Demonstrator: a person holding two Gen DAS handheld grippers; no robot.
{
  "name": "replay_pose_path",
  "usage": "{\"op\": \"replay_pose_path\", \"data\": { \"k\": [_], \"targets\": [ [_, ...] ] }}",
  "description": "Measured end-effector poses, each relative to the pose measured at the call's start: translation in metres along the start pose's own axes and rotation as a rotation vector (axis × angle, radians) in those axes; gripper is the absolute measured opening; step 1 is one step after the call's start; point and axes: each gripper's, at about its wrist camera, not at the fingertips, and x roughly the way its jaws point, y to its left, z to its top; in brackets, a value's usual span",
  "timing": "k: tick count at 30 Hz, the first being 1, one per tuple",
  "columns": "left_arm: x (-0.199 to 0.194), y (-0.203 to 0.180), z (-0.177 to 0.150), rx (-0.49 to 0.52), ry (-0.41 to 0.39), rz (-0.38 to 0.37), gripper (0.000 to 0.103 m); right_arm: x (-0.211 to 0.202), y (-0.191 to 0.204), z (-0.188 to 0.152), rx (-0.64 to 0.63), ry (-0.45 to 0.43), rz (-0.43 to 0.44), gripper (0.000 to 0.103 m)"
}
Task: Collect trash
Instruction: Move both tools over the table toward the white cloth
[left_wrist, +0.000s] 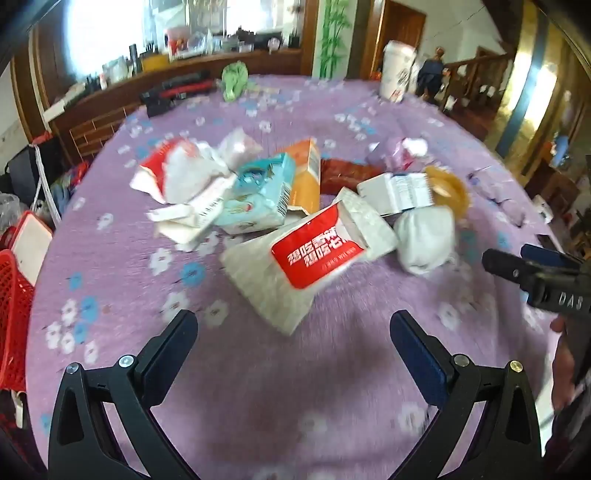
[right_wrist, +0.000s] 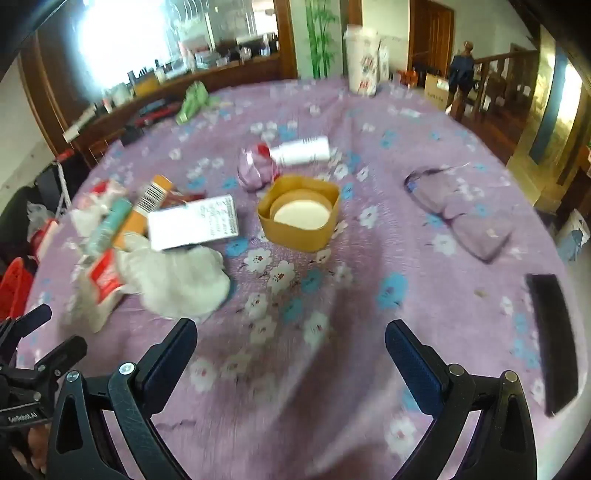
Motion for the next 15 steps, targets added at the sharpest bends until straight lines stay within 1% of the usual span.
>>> {"op": "replay_pose_path", "data": {
  "k": [1,4,7,9,12,15],
  "targets": [
    [-0.008,0.002,-0.010,0.002,-0.033,0.009,0.103,-0.011,0.002,-0.004,-0.002,-0.024,0.001,0.103],
    [-0.041,0.006,-0.026,-0.007,-0.173,0.082,0.103,-0.046,0.011,-0.024,-0.017,-0.113,0.035,0.103],
    [-0.070,0.009,-0.042,-0.018,-0.307,0.140,0.103,-0.079,0.028,-0.041,-0.040,-0.215,0.023,0.103],
    [-0.091,0.013,-0.055,-0.032,-0.379,0.173,0.103,-0.094,0.032,-0.051,-0.048,-0.266,0.009,0.103],
    [-0.107,0.018,-0.076,-0.052,-0.455,0.218,0.103,-0.107,0.041,-0.069,-0.057,-0.318,-0.018,0.103],
    [-0.111,0.019,-0.096,-0.052,-0.480,0.242,0.103,-0.110,0.050,-0.086,-0.068,-0.362,-0.050,0.103]
  ]
}}
